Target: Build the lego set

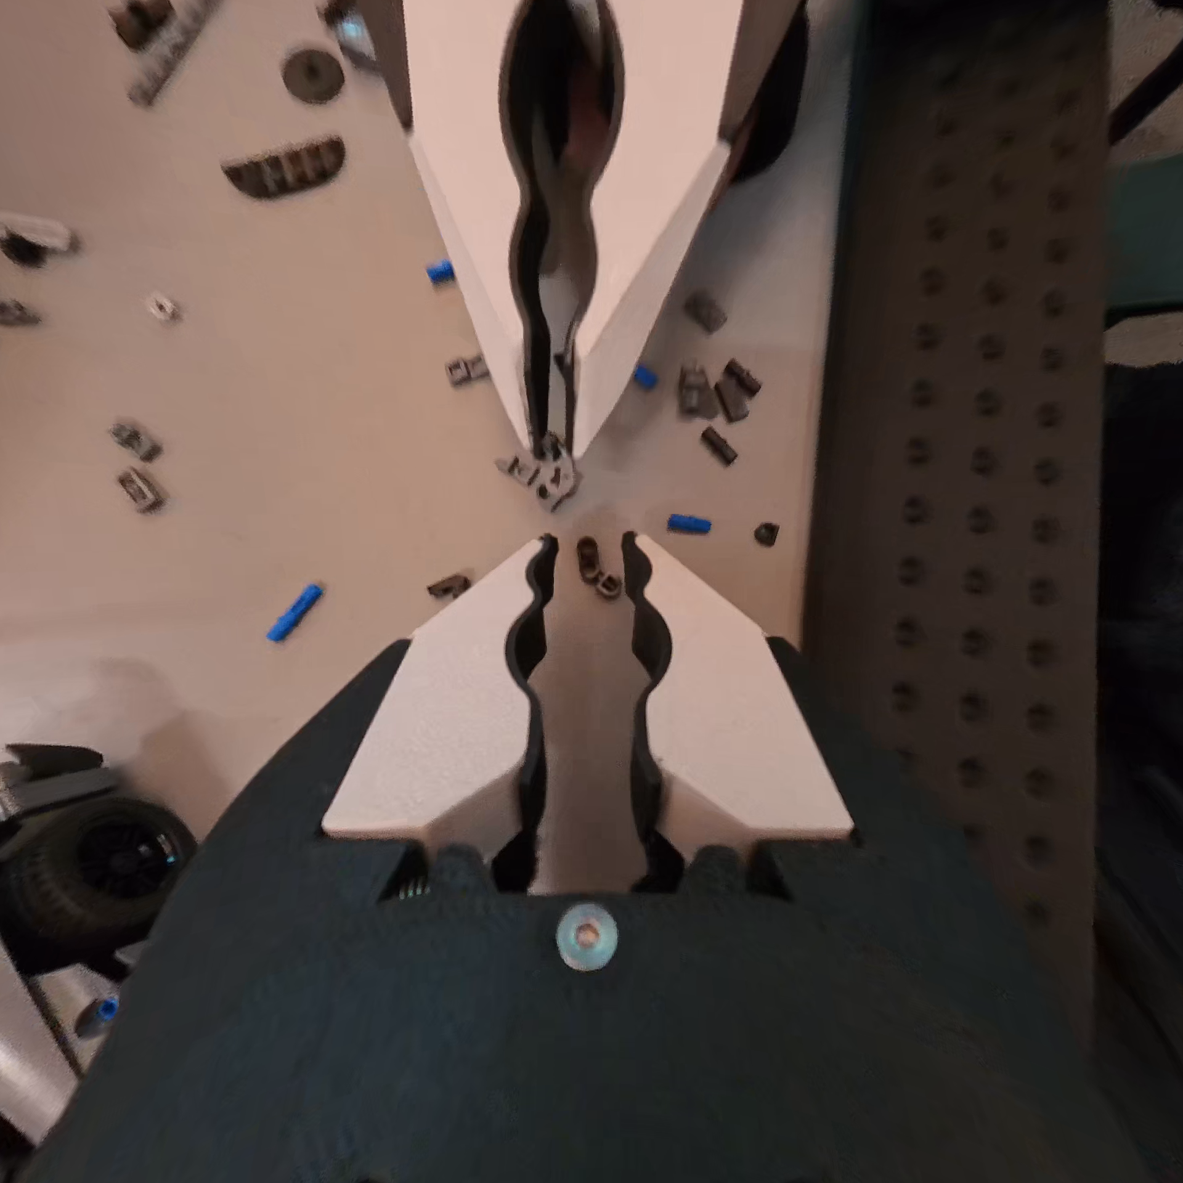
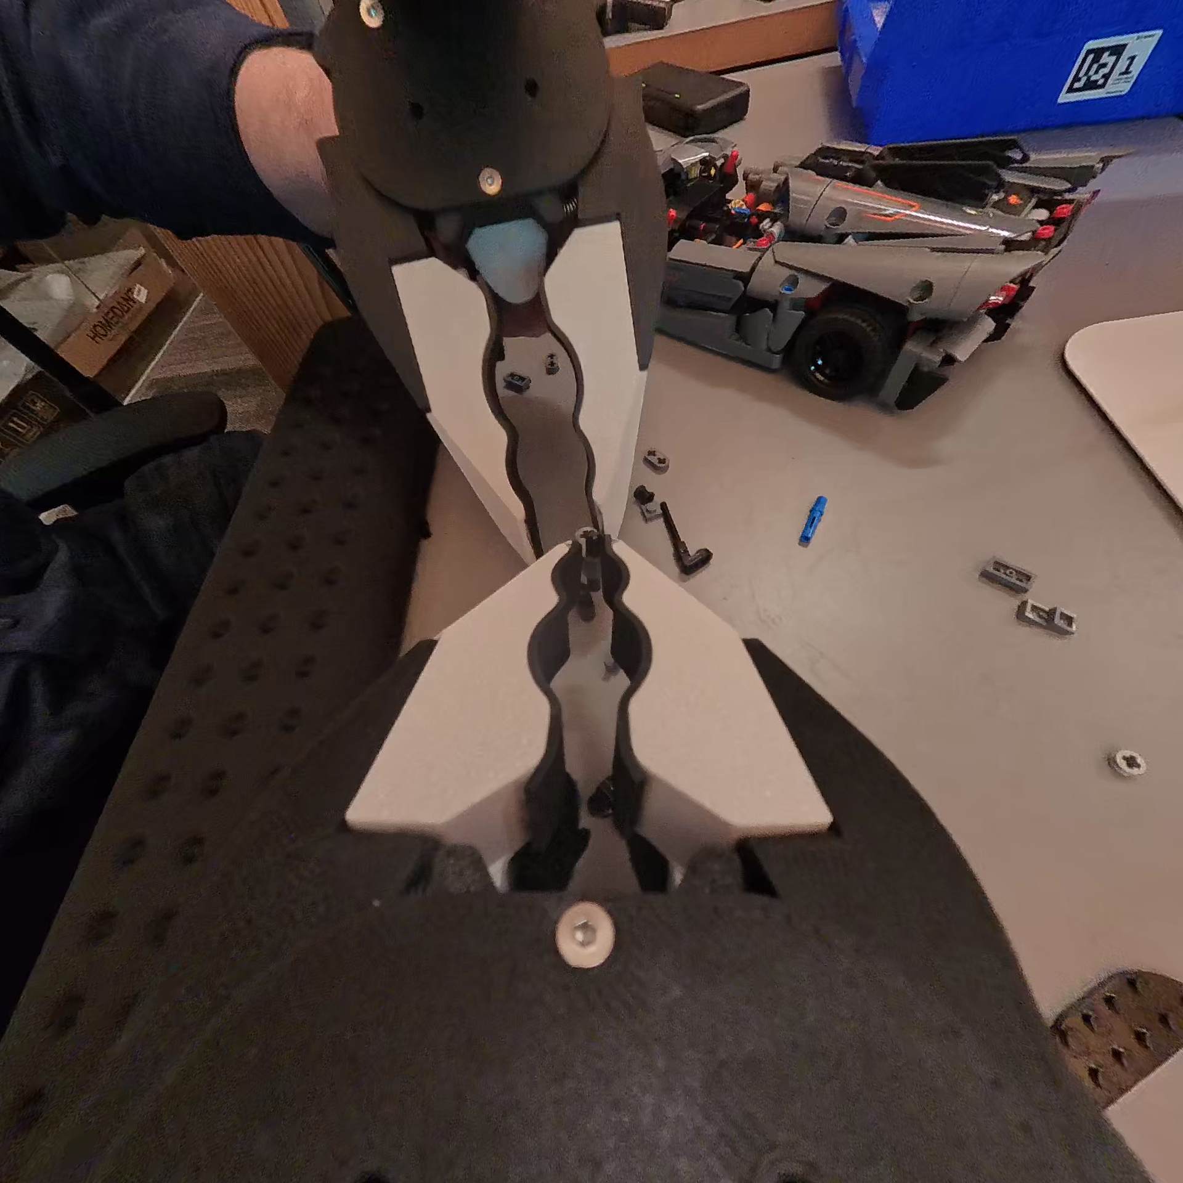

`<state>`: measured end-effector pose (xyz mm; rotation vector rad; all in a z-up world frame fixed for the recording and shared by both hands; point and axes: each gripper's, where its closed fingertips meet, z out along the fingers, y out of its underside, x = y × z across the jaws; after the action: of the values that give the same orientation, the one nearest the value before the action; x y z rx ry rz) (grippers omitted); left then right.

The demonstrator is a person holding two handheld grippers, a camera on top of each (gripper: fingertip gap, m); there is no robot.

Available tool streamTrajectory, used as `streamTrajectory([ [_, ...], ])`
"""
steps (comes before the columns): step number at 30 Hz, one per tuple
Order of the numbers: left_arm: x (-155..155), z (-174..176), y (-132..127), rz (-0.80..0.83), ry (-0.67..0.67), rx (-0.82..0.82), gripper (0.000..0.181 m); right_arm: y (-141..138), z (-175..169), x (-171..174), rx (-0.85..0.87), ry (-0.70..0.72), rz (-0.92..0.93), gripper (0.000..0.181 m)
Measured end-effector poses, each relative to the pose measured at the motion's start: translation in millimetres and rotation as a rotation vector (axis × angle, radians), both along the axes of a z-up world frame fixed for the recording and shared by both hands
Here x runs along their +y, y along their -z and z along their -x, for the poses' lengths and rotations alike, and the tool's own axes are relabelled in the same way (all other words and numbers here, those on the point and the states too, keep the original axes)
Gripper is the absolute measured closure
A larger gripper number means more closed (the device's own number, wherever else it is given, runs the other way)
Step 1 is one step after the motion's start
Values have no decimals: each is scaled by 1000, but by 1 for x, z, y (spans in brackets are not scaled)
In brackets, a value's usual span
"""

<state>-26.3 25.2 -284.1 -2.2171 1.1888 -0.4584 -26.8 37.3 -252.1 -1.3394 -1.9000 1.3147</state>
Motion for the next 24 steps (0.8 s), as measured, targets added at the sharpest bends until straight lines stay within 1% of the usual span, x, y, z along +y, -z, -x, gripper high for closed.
streamTrajectory([
  [2,5,-2,-7,-38,-16,-27,163,-1,1,-2,6,-2,0,178],
  [5,7,-5,-14,-60,-20,-82,172,0,3,-6,9,-8,-13,178],
  [6,7,-5,-15,-66,-21,-87,175,0,4,-8,11,-11,-15,178],
  [8,7,-4,-14,-61,-17,-81,175,1,5,-8,12,-7,-25,178],
  [11,6,-2,-9,-50,-14,-53,176,6,6,-9,-6,-10,-58,178],
  [15,3,-1,1,-38,-2,15,176,16,6,-9,-29,-12,-175,174],
  [19,4,2,5,-45,1,67,176,22,6,-10,-43,-23,-235,178],
  [24,3,2,12,-41,6,95,176,28,6,-10,-64,-31,-288,178],
])
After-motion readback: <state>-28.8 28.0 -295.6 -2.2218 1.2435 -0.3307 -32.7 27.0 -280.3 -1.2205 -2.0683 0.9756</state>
